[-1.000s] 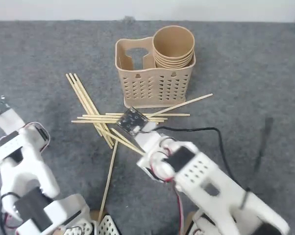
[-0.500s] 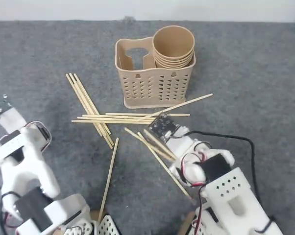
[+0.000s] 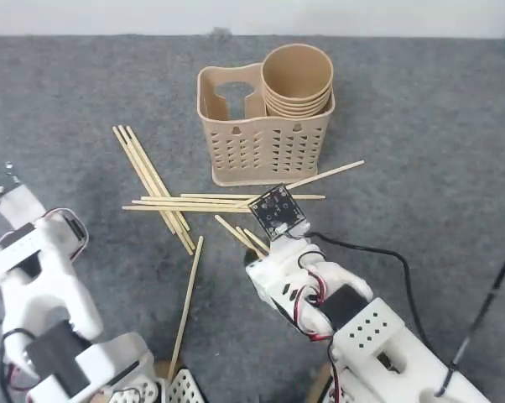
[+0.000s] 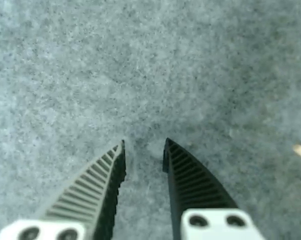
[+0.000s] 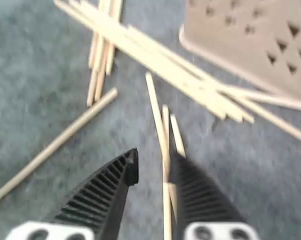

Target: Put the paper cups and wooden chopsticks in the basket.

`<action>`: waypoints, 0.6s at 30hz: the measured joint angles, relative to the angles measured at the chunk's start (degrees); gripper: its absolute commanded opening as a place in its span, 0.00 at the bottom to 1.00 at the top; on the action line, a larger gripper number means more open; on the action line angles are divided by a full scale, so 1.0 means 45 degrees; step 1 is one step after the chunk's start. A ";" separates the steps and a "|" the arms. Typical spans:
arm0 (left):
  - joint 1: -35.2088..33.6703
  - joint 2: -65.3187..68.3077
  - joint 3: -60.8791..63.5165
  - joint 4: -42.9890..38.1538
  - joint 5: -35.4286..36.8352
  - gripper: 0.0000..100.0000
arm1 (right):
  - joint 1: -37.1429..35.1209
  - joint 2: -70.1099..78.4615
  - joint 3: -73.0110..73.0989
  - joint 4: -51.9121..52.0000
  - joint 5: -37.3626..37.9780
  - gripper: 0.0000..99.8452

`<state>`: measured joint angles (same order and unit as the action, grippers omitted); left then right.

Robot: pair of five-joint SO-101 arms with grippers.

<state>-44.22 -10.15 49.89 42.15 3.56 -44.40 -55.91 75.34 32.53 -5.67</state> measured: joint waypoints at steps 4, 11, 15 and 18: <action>0.0000 0.0000 0.0000 0.0078 0.0000 0.12 | -0.0156 0.0000 0.0293 -0.1231 0.0000 0.13; 0.0000 0.0000 0.0000 0.0078 0.0000 0.12 | -0.1074 0.2071 -0.2325 -0.0703 -0.0020 0.12; 0.0000 0.0000 0.0000 0.0078 0.0000 0.12 | -0.1582 0.5665 -0.4200 -0.0664 -0.0020 0.12; 0.0000 0.0000 0.0000 0.0078 0.0000 0.12 | -0.1504 0.8576 -0.5158 -0.1094 -0.0020 0.12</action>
<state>-44.22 -10.15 49.89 42.51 3.56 -51.16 -17.32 52.13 27.60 -5.76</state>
